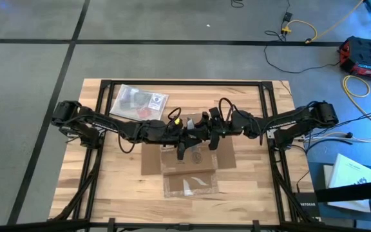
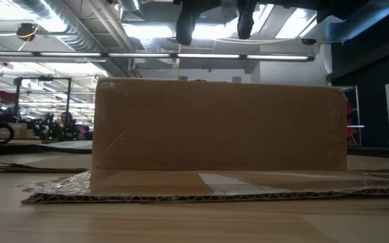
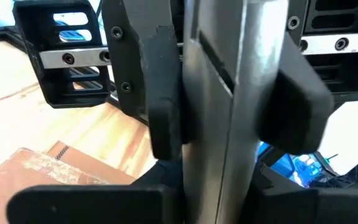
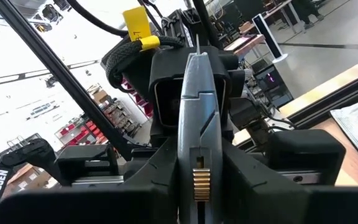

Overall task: Unpack boxes
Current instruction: Break down the box until it is fully flat

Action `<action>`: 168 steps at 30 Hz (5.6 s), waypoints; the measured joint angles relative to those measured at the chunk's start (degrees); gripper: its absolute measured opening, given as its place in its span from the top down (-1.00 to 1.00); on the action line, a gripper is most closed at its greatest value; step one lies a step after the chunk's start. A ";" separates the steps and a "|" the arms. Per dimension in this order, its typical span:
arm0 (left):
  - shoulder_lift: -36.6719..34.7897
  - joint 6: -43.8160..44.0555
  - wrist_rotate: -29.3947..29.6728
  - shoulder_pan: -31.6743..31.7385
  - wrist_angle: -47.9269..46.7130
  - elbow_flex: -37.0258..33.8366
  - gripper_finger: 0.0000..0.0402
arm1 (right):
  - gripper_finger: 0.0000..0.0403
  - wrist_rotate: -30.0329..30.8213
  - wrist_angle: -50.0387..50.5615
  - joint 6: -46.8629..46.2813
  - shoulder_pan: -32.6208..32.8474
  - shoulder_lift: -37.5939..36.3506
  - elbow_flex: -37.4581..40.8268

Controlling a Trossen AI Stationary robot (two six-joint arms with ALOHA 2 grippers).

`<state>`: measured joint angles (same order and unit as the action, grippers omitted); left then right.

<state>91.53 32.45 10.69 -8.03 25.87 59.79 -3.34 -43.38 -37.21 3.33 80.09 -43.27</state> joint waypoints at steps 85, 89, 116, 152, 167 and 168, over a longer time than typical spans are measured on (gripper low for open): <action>-2.05 -22.92 12.12 8.04 -25.40 9.35 0.74 | 0.47 29.66 22.88 32.55 0.38 -0.10 -13.20; -2.05 -23.57 12.08 8.00 -26.14 9.41 0.63 | 0.47 30.34 23.03 33.45 0.42 -1.01 -13.14; -2.09 -23.72 20.16 7.16 -33.39 9.33 0.31 | 0.72 34.73 30.81 25.45 0.35 -6.84 -13.11; -2.99 -87.11 48.58 -1.49 -26.99 9.42 0.99 | 0.72 47.43 40.25 -51.26 -9.15 -1.38 -13.18; -2.25 -83.61 45.41 1.84 -27.04 9.19 0.98 | 0.72 36.69 36.34 -40.00 -11.44 0.81 -13.18; -2.26 -82.99 45.04 1.84 -27.04 9.09 0.98 | 0.72 35.17 36.03 -40.96 -12.12 0.81 -13.18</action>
<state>89.27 -50.55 55.72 -6.20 -1.17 68.87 31.84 -7.34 -78.17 -8.79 80.90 -56.45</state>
